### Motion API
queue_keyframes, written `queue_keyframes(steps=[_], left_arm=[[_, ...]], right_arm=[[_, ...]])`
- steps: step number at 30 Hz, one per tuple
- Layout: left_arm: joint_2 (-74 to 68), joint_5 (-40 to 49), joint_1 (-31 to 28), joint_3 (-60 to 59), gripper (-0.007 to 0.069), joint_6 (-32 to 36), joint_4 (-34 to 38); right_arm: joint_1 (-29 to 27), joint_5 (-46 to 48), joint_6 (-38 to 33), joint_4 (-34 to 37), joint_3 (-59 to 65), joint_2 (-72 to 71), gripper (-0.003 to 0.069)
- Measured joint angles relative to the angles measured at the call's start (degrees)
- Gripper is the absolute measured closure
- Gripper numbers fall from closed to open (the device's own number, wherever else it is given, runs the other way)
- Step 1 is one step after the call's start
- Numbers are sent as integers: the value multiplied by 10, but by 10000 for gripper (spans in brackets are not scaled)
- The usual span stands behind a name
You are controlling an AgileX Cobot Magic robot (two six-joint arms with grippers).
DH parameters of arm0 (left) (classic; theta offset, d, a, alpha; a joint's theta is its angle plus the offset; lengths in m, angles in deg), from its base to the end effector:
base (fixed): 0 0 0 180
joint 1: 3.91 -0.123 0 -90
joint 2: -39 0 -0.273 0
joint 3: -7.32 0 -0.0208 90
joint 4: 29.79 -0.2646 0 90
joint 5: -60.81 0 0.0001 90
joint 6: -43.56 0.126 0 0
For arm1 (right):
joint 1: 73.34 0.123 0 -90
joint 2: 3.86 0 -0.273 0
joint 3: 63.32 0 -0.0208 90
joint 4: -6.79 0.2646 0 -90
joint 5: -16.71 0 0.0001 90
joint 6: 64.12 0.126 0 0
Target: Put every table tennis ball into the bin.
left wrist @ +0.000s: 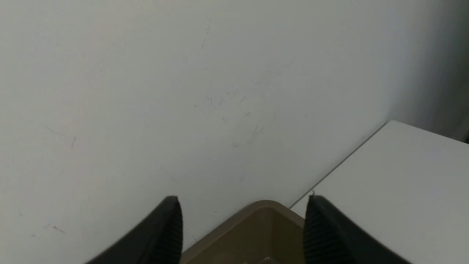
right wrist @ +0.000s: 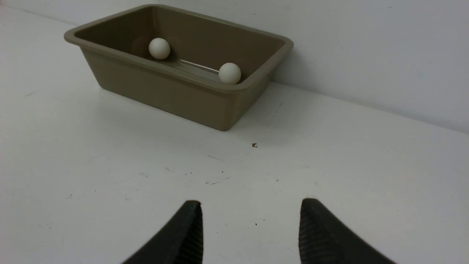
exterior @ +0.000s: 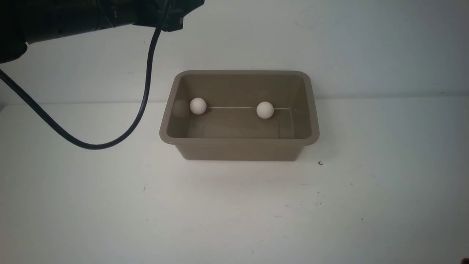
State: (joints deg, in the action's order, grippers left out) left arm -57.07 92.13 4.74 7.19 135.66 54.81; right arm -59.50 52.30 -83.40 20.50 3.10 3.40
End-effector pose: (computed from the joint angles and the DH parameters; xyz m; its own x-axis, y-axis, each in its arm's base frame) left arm 0.3861 -0.1248 0.3688 -0.0684 0.1370 -0.9882 0.6503 0.7573 0.0600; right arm 0.0887 0.0398 0.2121 -0.2539 -0.2055 -0.9451 -0.4035 0.9106 -0.0896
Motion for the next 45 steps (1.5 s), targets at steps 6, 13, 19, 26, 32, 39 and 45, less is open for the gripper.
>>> queue_keyframes(steps=[6, 13, 19, 26, 32, 39, 45], left_arm=[[0, 0, 0, 0, 220, -3, 0], [0, 12, 0, 0, 220, -3, 0], [0, 15, 0, 0, 220, 1, -1], [0, 18, 0, 0, 220, -4, 54], [0, 18, 0, 0, 220, -1, 114], [0, 18, 0, 0, 220, 1, 117], [0, 38, 0, 0, 220, 17, 83]], right_arm=[[0, 0, 0, 13, 0, 0, 321], [0, 0, 0, 14, 0, 0, 321], [0, 0, 0, 15, 0, 0, 321], [0, 0, 0, 15, 0, 0, 323], [0, 0, 0, 15, 0, 0, 323], [0, 0, 0, 15, 0, 0, 323], [0, 0, 0, 15, 0, 0, 323]])
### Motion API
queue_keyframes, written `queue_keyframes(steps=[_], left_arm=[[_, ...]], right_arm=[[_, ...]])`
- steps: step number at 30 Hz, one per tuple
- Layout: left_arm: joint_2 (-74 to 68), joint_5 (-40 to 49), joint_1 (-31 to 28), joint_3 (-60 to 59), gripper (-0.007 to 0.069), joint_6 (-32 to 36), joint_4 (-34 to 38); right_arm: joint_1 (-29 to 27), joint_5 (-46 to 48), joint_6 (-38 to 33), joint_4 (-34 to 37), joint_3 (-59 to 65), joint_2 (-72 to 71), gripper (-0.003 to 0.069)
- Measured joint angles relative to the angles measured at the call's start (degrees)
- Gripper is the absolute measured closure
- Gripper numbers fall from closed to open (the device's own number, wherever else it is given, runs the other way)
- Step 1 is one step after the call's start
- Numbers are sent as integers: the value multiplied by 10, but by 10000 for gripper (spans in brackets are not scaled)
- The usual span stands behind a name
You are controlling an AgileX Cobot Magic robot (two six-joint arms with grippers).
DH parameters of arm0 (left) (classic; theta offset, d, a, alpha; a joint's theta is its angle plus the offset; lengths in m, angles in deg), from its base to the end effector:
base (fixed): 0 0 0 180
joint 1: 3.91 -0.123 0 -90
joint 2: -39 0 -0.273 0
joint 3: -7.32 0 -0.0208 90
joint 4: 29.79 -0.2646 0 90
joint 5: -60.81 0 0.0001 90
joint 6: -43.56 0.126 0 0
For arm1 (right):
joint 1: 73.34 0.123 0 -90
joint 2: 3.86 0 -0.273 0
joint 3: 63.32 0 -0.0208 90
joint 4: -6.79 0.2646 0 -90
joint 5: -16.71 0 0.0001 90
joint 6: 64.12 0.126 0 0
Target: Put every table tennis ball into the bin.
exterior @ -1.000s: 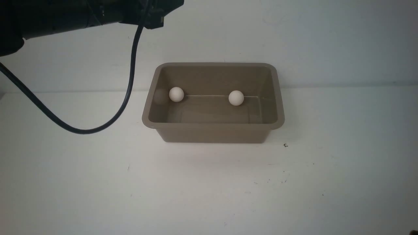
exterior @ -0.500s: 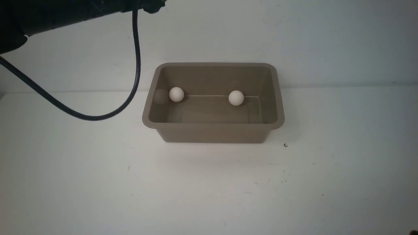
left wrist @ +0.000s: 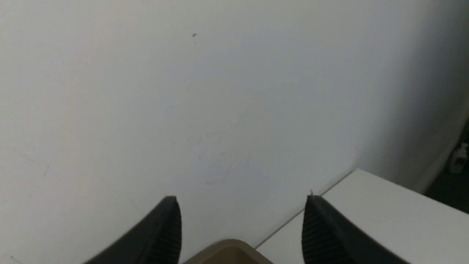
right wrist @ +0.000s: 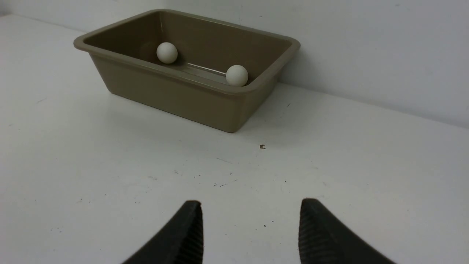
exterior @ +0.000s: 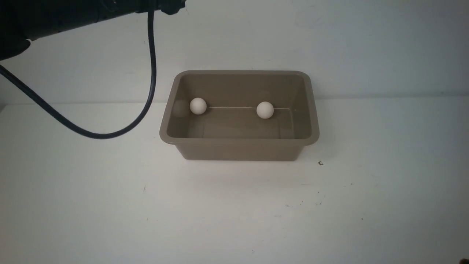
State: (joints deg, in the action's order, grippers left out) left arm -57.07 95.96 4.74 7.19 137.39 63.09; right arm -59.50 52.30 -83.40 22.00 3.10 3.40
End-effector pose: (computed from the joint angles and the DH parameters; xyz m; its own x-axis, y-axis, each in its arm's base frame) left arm 0.3815 -0.1314 0.3791 -0.0682 0.0148 -0.9976 0.6904 0.7225 -0.0365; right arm 0.0881 0.0415 0.2126 -0.2581 -0.1843 -0.9484 -0.4107 0.9095 -0.0650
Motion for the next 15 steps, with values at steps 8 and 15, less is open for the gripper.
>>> queue_keyframes(steps=[8, 15], left_arm=[[0, 34, 0, 0, 220, -4, -53], [21, 41, 1, 0, 220, -202, -248]], right_arm=[[0, 0, 0, 0, 0, 0, 323], [0, 0, 0, 0, 0, 0, 323]])
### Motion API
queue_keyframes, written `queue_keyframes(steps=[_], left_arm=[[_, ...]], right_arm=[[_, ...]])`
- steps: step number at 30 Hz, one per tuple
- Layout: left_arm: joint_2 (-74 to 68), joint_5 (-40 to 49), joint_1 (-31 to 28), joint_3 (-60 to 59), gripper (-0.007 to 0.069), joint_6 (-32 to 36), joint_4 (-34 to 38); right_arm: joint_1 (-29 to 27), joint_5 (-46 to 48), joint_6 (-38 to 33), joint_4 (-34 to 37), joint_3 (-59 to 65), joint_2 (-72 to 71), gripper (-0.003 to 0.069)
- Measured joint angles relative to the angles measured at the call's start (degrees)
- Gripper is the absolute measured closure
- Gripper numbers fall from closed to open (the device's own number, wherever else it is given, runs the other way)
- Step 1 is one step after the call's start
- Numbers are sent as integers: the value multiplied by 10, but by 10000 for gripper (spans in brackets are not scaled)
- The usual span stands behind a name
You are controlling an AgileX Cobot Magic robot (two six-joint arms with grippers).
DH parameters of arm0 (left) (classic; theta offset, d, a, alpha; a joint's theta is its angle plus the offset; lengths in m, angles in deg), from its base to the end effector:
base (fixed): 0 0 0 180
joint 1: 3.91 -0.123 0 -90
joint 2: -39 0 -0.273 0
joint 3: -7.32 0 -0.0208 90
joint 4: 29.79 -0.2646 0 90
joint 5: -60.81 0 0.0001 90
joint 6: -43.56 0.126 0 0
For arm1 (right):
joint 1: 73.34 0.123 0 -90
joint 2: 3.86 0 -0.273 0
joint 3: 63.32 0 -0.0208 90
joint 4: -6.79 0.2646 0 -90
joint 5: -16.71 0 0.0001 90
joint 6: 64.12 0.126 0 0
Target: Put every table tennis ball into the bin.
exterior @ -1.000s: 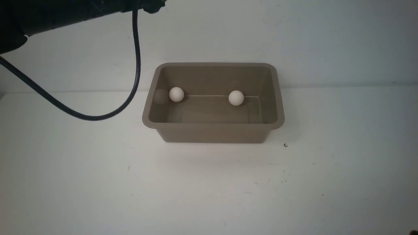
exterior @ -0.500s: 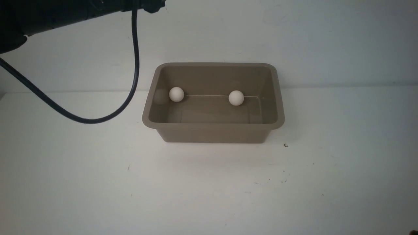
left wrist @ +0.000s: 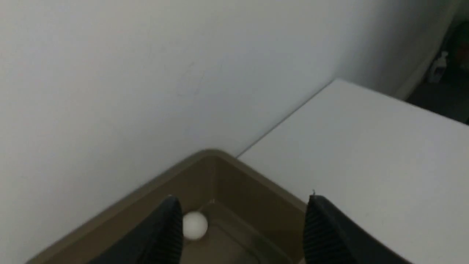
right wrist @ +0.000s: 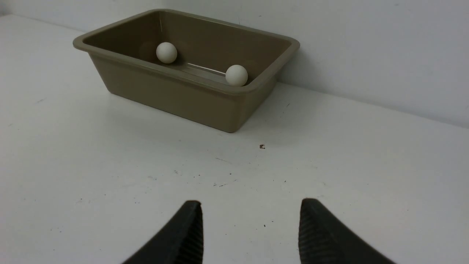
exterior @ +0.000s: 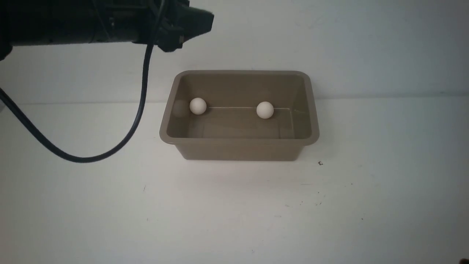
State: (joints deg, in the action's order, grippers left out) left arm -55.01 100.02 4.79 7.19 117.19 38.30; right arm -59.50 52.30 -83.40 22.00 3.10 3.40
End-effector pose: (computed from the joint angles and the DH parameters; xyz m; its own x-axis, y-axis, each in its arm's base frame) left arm 0.3641 -0.1305 0.3603 -0.2215 0.1911 -0.9563 0.7194 0.6941 -0.0279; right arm 0.0881 0.0415 0.2126 -0.2581 -0.1843 -0.9484 -0.4107 0.9095 -0.0650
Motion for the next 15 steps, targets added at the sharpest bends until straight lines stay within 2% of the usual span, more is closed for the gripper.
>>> queue_keyframes(steps=[1, 3, 7, 11, 15], left_arm=[[10, 2, 0, 0, 220, -70, -66], [31, 9, 0, 0, 220, -170, -151], [98, 18, 0, 0, 220, -312, -291], [166, 41, -1, 0, 220, -384, -373], [231, 71, -1, 0, 220, -426, -426]], right_arm=[[0, 0, 0, 0, 0, 0, 323], [0, 0, 0, 0, 0, 0, 323], [0, 0, 0, 0, 0, 0, 323], [0, 0, 0, 0, 0, 0, 323], [0, 0, 0, 0, 0, 0, 323]])
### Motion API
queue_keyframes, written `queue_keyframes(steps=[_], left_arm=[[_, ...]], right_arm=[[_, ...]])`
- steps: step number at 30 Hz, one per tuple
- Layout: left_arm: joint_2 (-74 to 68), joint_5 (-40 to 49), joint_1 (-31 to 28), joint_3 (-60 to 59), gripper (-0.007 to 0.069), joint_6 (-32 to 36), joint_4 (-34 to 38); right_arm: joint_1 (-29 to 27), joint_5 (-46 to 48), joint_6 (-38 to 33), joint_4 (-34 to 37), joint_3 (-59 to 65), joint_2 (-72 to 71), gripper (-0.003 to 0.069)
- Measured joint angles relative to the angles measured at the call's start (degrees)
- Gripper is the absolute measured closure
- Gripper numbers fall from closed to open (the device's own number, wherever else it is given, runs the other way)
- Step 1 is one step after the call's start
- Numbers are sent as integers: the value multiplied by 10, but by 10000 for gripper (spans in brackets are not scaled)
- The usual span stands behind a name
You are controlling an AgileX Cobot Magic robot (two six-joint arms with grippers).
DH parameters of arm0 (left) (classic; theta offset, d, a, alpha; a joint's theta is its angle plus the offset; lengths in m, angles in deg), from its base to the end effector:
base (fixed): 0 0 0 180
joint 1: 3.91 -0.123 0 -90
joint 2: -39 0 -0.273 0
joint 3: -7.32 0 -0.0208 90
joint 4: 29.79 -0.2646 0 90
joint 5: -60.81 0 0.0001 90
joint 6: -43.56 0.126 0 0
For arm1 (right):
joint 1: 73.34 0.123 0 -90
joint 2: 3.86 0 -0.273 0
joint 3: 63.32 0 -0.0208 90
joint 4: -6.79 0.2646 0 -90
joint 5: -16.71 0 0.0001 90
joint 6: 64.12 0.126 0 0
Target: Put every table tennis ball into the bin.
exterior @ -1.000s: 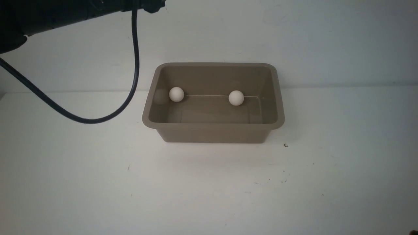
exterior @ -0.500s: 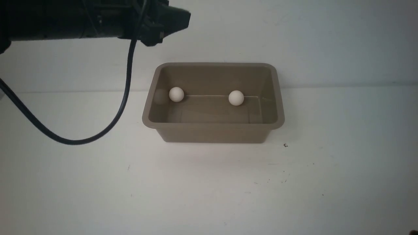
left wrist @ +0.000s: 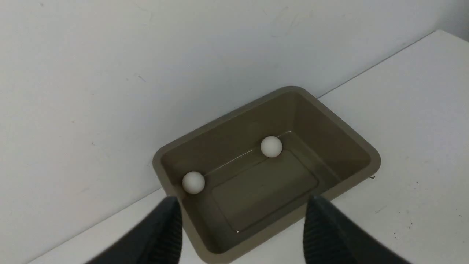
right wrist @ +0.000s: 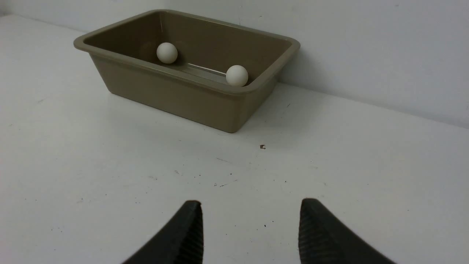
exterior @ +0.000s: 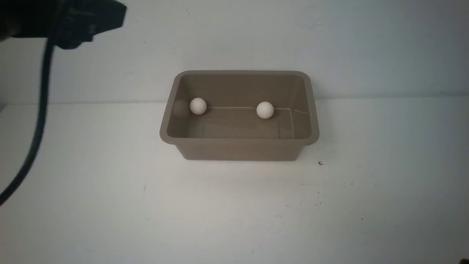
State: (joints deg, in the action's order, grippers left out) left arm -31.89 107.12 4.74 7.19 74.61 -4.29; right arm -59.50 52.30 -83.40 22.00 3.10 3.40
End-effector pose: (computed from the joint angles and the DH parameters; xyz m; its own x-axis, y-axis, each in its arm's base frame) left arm 0.2542 -0.0784 0.4371 -0.3043 0.2595 -0.9166 0.5032 0.8608 0.0766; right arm 0.0881 0.0415 0.2126 -0.2581 -0.1843 -0.9484 -0.4107 0.9095 -0.0650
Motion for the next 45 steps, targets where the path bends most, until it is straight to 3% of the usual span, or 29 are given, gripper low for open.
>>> queue_keyframes(steps=[9, 16, 20, 28, 40, 45], left_arm=[[94, 34, 0, -32, 220, -50, -55], [210, 39, 0, -143, 220, -90, -88], [294, -9, 0, -261, 220, -115, -90], [371, -195, 0, -490, 220, -122, -44], [427, -268, -1, -671, 220, -114, -134], [474, -303, -38, -727, 220, -124, -135]], right_arm=[[0, 0, 0, 0, 0, 0, 323], [0, 0, 0, 0, 0, 0, 323], [0, 0, 0, 0, 0, 0, 323], [0, 0, 0, 0, 0, 0, 323], [0, 0, 0, 0, 0, 0, 323], [0, 0, 0, 0, 0, 0, 323]])
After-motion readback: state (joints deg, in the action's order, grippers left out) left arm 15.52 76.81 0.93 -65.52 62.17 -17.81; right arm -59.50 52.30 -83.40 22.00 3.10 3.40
